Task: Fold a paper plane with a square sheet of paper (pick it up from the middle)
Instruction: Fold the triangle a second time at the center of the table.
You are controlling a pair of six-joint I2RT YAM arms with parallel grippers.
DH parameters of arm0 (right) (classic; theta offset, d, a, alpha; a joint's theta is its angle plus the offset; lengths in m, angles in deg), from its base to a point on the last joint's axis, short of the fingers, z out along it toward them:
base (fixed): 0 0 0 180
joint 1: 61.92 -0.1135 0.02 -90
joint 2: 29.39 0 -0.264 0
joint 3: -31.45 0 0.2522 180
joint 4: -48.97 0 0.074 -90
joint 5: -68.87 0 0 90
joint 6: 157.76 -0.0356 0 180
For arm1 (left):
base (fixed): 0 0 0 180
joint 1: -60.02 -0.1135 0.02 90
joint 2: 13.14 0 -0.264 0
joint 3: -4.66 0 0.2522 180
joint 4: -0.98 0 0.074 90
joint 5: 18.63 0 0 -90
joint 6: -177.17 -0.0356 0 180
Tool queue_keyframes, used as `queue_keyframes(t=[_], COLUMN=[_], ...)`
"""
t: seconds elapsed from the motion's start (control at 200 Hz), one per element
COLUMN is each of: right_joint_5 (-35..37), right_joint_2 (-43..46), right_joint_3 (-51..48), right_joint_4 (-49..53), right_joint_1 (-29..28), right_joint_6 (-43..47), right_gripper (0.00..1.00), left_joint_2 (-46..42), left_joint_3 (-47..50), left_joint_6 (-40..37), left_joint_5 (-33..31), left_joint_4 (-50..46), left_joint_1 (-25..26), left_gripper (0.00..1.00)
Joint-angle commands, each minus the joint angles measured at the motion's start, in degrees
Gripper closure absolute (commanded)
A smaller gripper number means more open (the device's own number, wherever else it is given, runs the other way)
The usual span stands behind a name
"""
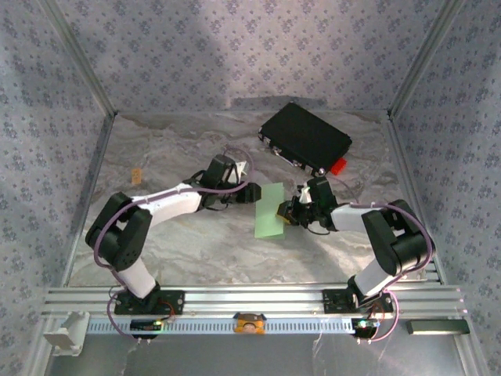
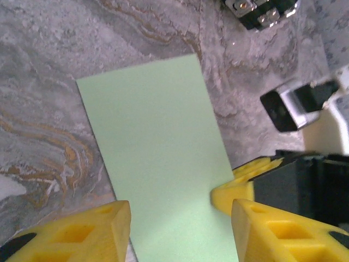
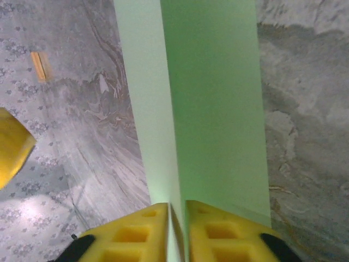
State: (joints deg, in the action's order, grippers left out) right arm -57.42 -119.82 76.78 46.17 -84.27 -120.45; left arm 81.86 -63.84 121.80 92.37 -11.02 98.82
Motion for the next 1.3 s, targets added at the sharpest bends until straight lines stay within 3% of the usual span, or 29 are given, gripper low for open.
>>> queue_keyframes(t=[0.0,0.08,0.245,0.55,0.72,1.299], right_joint_5=[-3.0,-3.7,-4.9,-6.3,-6.3,-6.4], right_joint_2=[-1.4,-2.2,-3.8,-3.3,-3.5,-3.4], right_joint_3=[2.2,2.8,3.5,3.8,3.9,4.4], right_joint_4=[0.7,1.0,2.1,2.4,2.7,3.8], right_joint_1=[0.5,0.9,2.0,2.6,2.7,3.1], right_joint_6=[1.9,3.3,4.7,4.1,4.2,4.2], right_gripper=[0.78,0.77,0.84,0.89,0.89,0.89], left_joint_2=[-3.6,-5.2,-4.9,-2.6,1.2,9.5], left_joint_3=[3.5,5.7,4.8,0.1,-3.7,-9.2], left_joint_6=[-4.9,-7.7,-11.0,-25.0,-30.7,-32.4], left_joint_5=[-2.5,-3.6,-3.6,-25.5,-33.1,-39.3], left_joint_4=[6.9,9.1,2.6,-6.6,-9.7,-11.9], left_joint_1=[2.5,4.8,7.7,21.7,26.8,30.3], left_gripper=[0.49,0.49,0.48,0.38,0.33,0.29])
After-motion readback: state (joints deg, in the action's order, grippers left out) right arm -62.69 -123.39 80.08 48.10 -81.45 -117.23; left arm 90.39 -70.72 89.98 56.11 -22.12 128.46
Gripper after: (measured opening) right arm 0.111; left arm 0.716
